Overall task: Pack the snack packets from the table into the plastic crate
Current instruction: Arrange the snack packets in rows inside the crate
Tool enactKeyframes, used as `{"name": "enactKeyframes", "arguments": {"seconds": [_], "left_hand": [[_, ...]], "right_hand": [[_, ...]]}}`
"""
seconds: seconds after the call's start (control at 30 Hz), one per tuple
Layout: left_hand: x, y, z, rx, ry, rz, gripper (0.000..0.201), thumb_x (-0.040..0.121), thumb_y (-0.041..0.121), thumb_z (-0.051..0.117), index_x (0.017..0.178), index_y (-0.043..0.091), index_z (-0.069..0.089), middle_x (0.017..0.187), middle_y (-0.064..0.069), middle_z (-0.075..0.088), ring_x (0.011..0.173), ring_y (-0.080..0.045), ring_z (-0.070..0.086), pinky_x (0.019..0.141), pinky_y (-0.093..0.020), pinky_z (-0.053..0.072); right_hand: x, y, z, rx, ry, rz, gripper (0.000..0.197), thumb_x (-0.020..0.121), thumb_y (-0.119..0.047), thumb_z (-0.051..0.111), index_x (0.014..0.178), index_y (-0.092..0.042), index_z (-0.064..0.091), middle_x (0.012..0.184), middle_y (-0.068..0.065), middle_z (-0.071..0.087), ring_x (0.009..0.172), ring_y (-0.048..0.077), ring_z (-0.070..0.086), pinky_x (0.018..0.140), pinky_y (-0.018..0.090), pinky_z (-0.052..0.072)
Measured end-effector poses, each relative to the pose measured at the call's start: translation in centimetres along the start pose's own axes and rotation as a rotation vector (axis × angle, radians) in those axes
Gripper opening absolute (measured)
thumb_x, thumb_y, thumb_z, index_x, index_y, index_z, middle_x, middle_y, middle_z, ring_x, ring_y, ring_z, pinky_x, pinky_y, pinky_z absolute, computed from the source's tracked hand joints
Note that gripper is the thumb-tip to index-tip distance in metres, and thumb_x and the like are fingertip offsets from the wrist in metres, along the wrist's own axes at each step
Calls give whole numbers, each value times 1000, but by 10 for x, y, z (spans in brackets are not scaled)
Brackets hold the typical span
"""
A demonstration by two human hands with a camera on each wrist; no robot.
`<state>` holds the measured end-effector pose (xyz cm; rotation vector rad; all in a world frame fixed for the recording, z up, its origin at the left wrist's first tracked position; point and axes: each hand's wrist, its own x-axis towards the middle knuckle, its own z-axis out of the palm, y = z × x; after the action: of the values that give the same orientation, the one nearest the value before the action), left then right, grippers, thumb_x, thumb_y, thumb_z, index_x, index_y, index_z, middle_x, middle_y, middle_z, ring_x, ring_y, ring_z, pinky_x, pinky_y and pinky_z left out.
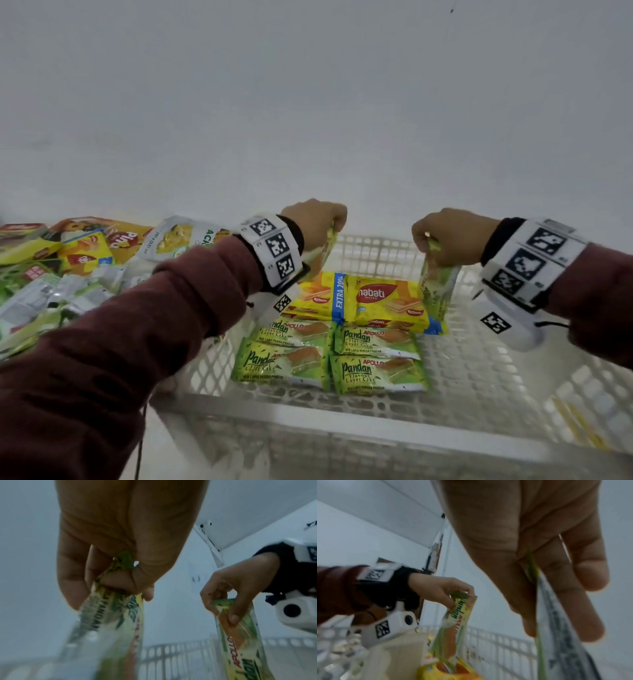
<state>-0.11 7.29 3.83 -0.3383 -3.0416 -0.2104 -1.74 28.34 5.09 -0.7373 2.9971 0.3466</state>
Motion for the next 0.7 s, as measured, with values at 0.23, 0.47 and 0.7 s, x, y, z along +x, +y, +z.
{"name": "enactKeyframes", "arguments": {"seconds": [0.23, 0.47, 0.7], "left_hand": [[-23, 6, -18, -313, 53, -49, 34, 87, 16, 53, 120, 20, 50, 100, 2, 47, 88, -18, 47, 57, -20, 37], [-40, 7, -8, -414, -78, -108, 29, 80, 4, 66, 106, 15, 60, 79, 5, 51, 61, -10, 50, 53, -18, 42], [-54, 5, -6, -484, -378, -162, 37, 75, 1, 73, 101, 18, 52, 100, -22, 65, 76, -29, 62, 62, -32, 56]], "right_hand": [[-39, -24, -9, 540, -63, -270, 28, 83, -12, 66, 109, -18, 61, 88, -2, 59, 59, -13, 55, 53, 6, 40], [-33, -44, 50, 608, -260, -356, 17, 79, -8, 70, 85, -23, 63, 86, -7, 62, 60, -9, 54, 55, 7, 39], [-24, -34, 84, 424, -560, -243, 34, 74, 5, 66, 76, -26, 51, 60, -8, 51, 36, -7, 45, 51, 18, 39]]}}
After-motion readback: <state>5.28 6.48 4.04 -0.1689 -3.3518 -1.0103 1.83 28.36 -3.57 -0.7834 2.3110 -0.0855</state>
